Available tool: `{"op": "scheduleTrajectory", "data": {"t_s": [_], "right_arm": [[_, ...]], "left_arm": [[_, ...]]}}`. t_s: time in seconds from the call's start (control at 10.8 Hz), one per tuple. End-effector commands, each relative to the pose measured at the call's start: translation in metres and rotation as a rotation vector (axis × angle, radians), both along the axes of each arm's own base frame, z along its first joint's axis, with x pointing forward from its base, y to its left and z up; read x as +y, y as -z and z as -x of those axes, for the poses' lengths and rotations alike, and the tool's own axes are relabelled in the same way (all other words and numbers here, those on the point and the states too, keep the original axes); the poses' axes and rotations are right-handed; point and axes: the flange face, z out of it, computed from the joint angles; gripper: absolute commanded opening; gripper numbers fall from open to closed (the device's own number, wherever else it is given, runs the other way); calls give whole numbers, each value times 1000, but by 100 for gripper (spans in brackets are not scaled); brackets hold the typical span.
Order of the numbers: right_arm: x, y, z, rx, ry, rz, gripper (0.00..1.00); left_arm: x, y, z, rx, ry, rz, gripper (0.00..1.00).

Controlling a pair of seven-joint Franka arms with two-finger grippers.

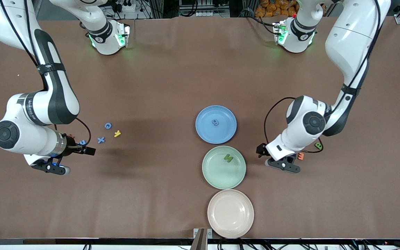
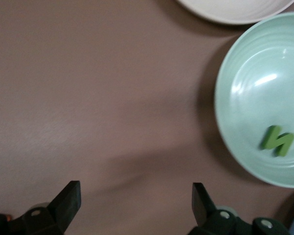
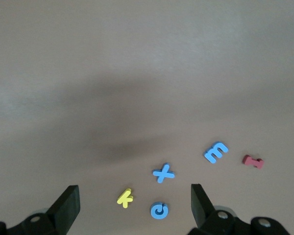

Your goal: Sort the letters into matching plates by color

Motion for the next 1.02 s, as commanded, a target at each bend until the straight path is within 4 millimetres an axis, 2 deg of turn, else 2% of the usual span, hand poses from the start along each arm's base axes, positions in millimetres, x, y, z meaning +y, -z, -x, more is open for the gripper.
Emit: {"op": "scheduleTrajectory", "data": {"t_s": [0.0,0.19,0.37,0.65,0.84,0.93], "right_arm": [[-25,1,6,1,125,15,100],[-45,11,4,-32,326,46,100],[-48,27,4,-73,533,49,100],[-46,56,7,-132,820,41,100],[-42,81,18,-135,878,40,100],[-41,94,27,-137,882,38,100]], "left_arm": [[34,8,21,35,69,-41,100],[49,12,31,50,159,-63,100],[59,21,43,124,174,-89,100],[66,28,48,162,186,-120,95],[81,31,45,154,206,-165,94],[81,32,45,151,218,-176,92]]}}
